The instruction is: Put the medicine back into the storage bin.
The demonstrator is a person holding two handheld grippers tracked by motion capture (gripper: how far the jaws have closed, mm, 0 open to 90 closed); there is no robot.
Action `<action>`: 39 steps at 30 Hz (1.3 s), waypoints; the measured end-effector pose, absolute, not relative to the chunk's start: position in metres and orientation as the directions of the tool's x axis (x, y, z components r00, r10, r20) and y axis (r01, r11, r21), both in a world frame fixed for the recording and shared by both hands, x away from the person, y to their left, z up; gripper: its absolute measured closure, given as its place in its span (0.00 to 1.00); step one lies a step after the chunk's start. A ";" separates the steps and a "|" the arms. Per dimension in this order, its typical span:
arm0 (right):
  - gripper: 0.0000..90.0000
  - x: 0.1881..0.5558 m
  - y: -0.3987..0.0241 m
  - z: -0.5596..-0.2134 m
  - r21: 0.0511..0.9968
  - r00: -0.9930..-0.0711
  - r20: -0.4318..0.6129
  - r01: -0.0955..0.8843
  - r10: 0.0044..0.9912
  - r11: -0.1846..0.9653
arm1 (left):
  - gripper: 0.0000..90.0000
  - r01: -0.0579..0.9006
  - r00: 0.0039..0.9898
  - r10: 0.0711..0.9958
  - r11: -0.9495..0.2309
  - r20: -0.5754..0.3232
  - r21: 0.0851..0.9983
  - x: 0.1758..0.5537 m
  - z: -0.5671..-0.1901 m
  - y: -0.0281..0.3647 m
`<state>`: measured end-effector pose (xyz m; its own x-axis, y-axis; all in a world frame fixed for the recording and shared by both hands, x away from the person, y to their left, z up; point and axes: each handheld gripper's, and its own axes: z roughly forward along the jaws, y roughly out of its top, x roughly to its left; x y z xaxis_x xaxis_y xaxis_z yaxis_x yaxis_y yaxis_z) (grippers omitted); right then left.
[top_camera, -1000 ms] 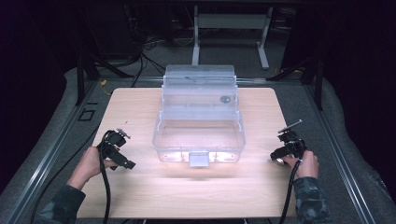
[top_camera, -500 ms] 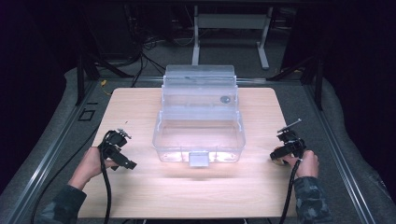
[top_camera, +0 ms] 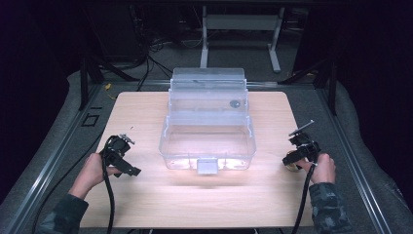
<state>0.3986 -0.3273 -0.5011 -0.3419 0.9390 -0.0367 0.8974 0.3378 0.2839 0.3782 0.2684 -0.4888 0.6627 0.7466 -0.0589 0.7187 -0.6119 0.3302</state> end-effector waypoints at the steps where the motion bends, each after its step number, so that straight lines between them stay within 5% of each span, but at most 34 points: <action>1: 0.22 0.398 -0.326 -0.499 0.282 -0.346 -0.036 0.897 0.938 0.342 | 0.00 0.719 0.663 0.747 -0.612 -0.059 0.330 0.378 -0.489 0.268; 39: 0.22 0.407 -0.279 -0.423 0.293 -0.475 -0.095 0.826 0.875 0.481 | 0.00 0.688 0.703 0.708 -0.652 -0.070 0.319 0.378 -0.489 0.263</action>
